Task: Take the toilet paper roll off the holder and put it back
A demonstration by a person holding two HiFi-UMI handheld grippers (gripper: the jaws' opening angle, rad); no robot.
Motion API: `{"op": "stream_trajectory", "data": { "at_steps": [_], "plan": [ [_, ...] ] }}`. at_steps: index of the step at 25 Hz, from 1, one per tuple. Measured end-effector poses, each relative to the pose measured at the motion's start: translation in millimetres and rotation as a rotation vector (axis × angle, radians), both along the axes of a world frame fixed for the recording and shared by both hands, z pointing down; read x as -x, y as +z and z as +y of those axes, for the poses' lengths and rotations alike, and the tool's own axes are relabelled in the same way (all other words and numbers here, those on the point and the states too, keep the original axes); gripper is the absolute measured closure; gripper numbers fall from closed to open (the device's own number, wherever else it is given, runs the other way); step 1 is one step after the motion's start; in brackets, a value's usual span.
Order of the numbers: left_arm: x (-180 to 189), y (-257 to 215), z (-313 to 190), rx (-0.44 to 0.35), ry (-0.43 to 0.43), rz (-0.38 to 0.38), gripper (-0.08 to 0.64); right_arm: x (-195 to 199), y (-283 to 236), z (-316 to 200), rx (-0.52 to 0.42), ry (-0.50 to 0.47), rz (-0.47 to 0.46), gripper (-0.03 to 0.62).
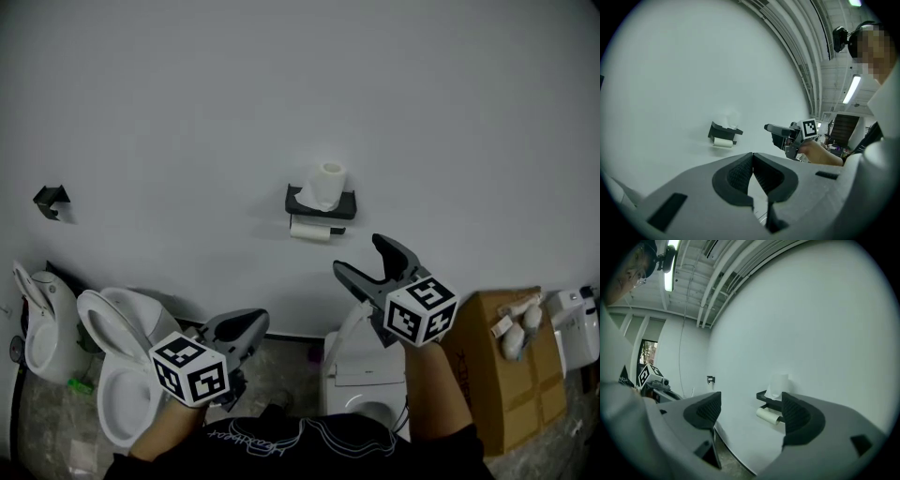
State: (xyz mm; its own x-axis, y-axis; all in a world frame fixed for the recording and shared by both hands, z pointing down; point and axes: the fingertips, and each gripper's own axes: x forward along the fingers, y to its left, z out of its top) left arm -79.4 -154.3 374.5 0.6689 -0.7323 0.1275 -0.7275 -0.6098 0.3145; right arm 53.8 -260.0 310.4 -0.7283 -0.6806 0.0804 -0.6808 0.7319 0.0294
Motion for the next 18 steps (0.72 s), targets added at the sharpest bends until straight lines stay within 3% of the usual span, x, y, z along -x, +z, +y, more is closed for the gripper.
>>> {"op": "stream_trajectory", "data": {
  "at_steps": [18],
  "plan": [
    [36,5,-132,0.032,0.05,0.042,0.555,26,3,-150,0.054,0.105,0.082,0.202]
  ]
}}
